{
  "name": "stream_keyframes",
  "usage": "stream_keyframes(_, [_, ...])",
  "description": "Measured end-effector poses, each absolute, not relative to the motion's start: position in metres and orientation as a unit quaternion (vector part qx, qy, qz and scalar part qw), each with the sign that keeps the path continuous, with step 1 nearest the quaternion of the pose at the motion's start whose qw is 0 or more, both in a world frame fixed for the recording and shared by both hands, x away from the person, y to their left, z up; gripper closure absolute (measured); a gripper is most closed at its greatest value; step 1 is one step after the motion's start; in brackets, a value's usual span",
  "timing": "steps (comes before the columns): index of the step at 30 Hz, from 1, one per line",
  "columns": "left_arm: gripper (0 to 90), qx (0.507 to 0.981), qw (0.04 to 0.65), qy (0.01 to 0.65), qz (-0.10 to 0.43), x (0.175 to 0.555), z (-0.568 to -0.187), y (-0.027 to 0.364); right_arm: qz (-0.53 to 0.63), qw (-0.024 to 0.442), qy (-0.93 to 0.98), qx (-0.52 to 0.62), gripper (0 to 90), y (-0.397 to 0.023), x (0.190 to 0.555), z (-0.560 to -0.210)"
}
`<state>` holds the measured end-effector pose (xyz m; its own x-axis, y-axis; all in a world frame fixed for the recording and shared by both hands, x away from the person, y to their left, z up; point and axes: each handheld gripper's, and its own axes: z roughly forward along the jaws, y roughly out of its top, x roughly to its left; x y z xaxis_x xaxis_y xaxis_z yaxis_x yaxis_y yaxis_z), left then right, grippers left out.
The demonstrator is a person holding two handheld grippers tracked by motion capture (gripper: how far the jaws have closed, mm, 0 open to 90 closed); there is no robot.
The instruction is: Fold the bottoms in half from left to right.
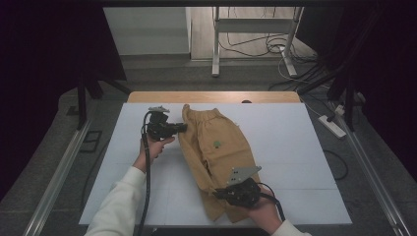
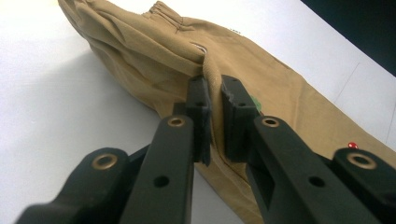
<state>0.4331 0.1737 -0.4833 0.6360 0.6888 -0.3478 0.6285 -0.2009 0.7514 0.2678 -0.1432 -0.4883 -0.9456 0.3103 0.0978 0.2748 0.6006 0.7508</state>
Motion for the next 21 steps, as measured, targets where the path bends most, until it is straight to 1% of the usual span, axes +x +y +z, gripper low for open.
stream_keyframes(21, [81.7, 0.777, 0.469, 0.419, 0.035, 0.432, -0.483, 0.164, 0.416, 0.028, 0.891, 0.178, 86.1, -0.162, 0.267, -0.485])
